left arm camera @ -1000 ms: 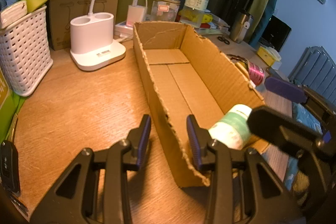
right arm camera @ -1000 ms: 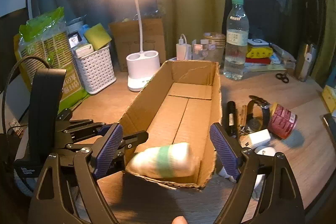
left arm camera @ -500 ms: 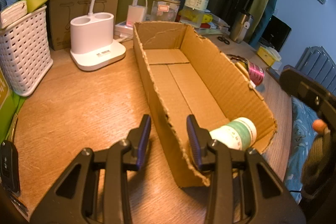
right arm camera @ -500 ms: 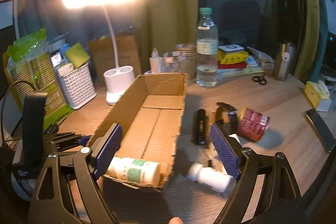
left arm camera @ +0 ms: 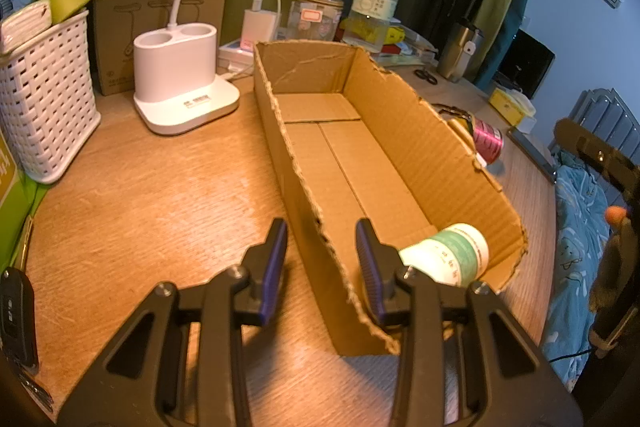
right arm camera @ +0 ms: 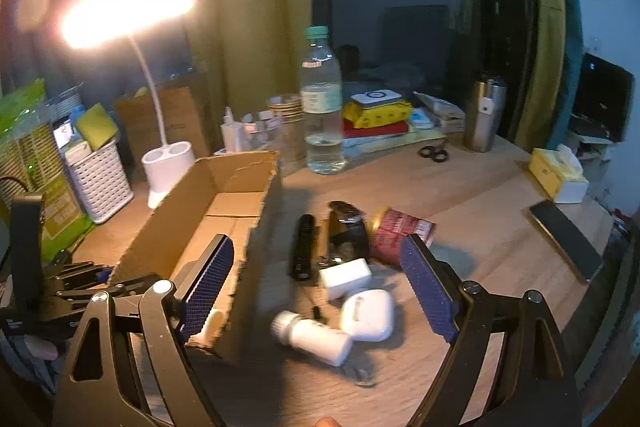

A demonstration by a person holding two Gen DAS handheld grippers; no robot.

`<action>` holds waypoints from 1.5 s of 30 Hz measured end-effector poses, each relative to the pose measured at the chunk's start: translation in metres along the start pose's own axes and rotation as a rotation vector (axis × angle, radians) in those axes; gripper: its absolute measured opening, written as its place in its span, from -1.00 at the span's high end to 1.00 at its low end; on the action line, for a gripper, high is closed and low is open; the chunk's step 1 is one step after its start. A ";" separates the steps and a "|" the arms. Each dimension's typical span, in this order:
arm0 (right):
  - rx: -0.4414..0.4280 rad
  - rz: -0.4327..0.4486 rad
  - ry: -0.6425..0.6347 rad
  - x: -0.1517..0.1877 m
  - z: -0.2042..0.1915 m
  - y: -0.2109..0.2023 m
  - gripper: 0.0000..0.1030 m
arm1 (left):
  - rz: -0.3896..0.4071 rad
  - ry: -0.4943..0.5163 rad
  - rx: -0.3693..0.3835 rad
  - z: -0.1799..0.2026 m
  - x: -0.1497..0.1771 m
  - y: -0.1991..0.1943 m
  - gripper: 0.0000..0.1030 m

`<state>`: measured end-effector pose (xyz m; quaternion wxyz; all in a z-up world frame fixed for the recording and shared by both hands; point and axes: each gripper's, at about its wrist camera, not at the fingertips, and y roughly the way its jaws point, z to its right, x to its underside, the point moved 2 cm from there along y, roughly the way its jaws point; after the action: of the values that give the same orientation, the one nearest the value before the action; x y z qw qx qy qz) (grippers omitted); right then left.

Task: Organize rigid objects
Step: 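Move the right tool back to the white earbud case and close on it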

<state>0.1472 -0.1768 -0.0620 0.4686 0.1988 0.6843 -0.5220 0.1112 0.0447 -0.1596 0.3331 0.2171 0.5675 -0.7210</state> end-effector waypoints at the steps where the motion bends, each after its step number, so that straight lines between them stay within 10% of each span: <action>1: 0.009 0.000 0.004 0.000 0.003 -0.001 -0.70 | 0.000 0.000 0.000 0.000 0.000 0.000 0.27; 34: 0.144 -0.212 0.047 0.056 0.053 0.067 -0.69 | -0.002 -0.004 0.005 0.001 0.002 0.000 0.27; 45: 0.114 -0.237 0.012 0.052 0.044 0.082 -0.35 | -0.002 -0.004 0.005 0.001 0.002 -0.001 0.27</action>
<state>0.2037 -0.1972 -0.1495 0.3874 0.1459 0.6750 -0.6108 0.1097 0.0434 -0.1601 0.3329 0.2158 0.5654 -0.7232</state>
